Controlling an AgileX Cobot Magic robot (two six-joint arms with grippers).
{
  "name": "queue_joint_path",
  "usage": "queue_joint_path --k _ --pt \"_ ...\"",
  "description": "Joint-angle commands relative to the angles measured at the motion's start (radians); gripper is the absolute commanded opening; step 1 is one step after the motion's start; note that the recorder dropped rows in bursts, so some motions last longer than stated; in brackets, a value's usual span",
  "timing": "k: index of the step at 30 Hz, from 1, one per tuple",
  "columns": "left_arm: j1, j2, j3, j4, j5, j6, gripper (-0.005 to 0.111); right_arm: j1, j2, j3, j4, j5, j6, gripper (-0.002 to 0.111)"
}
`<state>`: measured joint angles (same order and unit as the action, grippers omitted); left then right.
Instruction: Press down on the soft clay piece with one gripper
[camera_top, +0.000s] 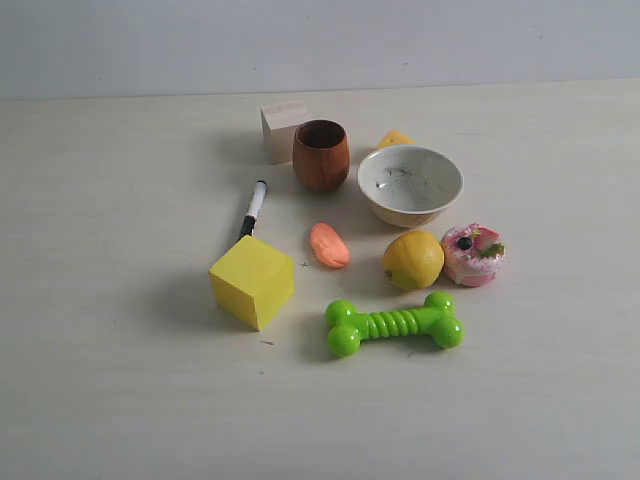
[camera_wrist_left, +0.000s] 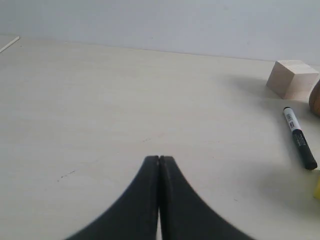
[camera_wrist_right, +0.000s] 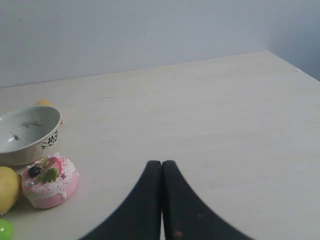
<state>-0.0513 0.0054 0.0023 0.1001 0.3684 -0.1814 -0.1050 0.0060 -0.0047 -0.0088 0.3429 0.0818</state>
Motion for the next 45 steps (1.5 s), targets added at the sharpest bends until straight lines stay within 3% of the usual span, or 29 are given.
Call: queue_joint_path --k 1,22,32,37,40,45 --pt "0.004 -0.005 -0.002 -0.003 -0.008 -0.003 0.000 0.000 -0.006 0.005 0.002 -0.002 -0.002 0.000" --pt "0.004 -0.005 -0.002 0.014 -0.014 -0.003 0.000 0.000 -0.006 0.005 0.002 -0.002 -0.002 0.000" --pt "0.004 -0.005 -0.002 -0.019 -0.347 -0.029 0.000 0.000 -0.006 0.005 0.002 -0.002 -0.002 0.000" --pt "0.004 -0.005 -0.002 -0.019 -0.362 -0.029 0.000 0.000 -0.006 0.005 0.002 -0.002 -0.002 0.000" --pt "0.004 -0.005 -0.002 0.025 -0.454 0.022 0.000 0.000 -0.006 0.005 0.002 -0.002 -0.002 0.000" --pt "0.004 -0.003 -0.105 0.023 -0.389 -0.022 0.000 0.000 -0.006 0.005 0.002 -0.002 -0.002 0.000"
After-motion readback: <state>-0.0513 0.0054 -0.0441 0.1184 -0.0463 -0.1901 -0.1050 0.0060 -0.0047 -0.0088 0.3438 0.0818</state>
